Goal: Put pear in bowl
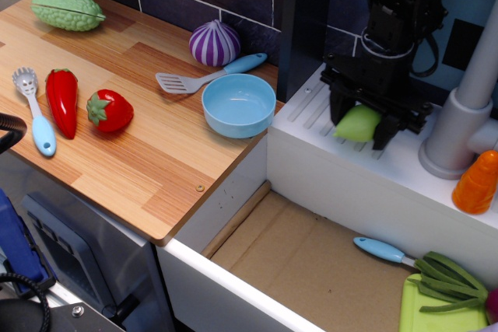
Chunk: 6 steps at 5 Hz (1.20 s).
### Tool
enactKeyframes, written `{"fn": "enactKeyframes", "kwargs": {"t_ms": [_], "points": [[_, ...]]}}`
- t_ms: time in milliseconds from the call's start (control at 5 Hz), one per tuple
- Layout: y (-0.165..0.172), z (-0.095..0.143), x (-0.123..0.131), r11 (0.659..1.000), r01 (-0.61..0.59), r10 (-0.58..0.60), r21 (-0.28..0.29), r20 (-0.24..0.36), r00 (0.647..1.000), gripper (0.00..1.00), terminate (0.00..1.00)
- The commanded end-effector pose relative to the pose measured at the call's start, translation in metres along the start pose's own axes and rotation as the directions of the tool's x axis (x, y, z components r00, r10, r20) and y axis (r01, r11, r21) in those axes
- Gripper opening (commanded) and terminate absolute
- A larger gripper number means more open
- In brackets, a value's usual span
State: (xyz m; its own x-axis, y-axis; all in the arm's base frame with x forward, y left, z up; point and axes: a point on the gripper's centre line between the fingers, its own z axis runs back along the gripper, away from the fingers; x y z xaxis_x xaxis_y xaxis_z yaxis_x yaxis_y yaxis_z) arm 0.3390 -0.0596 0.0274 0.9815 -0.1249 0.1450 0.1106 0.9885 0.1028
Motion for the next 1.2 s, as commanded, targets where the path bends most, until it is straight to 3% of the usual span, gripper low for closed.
{"fn": "enactKeyframes", "kwargs": {"t_ms": [0,200,800,1000], "points": [[0.025,0.042,-0.015,0.997,0.027,-0.03,0.068,0.044,0.999,0.0,0.0],[0.05,0.048,-0.023,0.996,0.057,-0.059,0.064,0.035,0.998,0.0,0.0],[0.111,0.052,-0.014,0.97,0.209,-0.217,0.127,0.049,0.975,0.0,0.0],[0.114,0.045,-0.015,0.965,0.224,-0.237,0.136,0.083,0.968,1.0,0.0]]}}
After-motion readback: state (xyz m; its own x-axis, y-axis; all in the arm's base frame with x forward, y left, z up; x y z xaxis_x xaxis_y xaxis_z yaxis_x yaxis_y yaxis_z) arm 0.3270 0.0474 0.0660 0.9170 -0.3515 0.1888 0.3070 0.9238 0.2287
